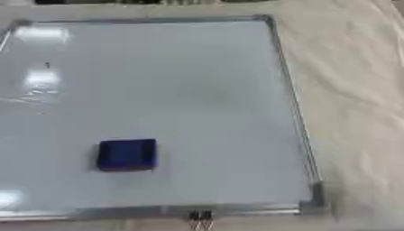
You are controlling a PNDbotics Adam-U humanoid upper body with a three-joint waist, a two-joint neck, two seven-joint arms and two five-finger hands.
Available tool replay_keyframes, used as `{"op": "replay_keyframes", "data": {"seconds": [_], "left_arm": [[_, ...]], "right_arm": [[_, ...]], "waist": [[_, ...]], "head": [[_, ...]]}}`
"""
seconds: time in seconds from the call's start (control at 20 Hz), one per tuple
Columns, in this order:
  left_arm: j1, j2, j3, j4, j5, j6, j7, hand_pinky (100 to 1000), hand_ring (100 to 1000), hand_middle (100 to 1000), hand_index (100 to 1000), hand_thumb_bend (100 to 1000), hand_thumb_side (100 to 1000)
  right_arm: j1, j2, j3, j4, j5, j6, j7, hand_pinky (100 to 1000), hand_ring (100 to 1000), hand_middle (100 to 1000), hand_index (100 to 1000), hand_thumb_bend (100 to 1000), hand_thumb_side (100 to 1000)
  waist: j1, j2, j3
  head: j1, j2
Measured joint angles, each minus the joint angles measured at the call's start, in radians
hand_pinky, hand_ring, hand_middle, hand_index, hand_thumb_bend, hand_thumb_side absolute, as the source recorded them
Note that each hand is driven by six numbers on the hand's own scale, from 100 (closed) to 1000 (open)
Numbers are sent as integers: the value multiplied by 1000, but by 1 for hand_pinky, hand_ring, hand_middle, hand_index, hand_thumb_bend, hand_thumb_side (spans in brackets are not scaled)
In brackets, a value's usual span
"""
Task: Wipe the whiteboard clean with a brush.
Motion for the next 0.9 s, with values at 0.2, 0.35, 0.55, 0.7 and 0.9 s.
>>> {"op": "replay_keyframes", "data": {"seconds": [0.2, 0.35, 0.55, 0.7, 0.9], "left_arm": [[-5, 0, 0, 0, -11, 2, -3, 859, 799, 754, 935, 554, 1000], [-8, 0, 0, 0, -17, 4, -5, 859, 798, 751, 934, 557, 1000], [-10, 0, -1, 0, -25, 1, -11, 858, 794, 746, 927, 558, 1000], [-19, 0, -4, 0, -39, 1, -19, 855, 791, 739, 906, 576, 1000], [-49, 8, -16, 0, -96, 11, -43, 851, 788, 732, 877, 603, 1000]], "right_arm": [[-2, 0, 0, 0, 0, -1, 0, 765, 845, 824, 855, 100, 1000], [-2, 0, 0, 0, 0, -3, -2, 764, 844, 823, 854, 100, 1000], [-2, 0, 0, 0, 0, -8, -6, 764, 843, 823, 854, 100, 1000], [-2, 0, 1, 0, 0, -10, -8, 764, 842, 822, 854, 100, 1000], [-2, 0, 1, 0, 0, -12, -7, 764, 841, 820, 854, 100, 1000]], "waist": [[-1, 0, 0], [-3, 0, 0], [-2, 0, 0], [-1, 0, 0], [0, -4, 0]], "head": [[13, -6], [16, -7], [19, -11], [23, -14], [25, -15]]}}
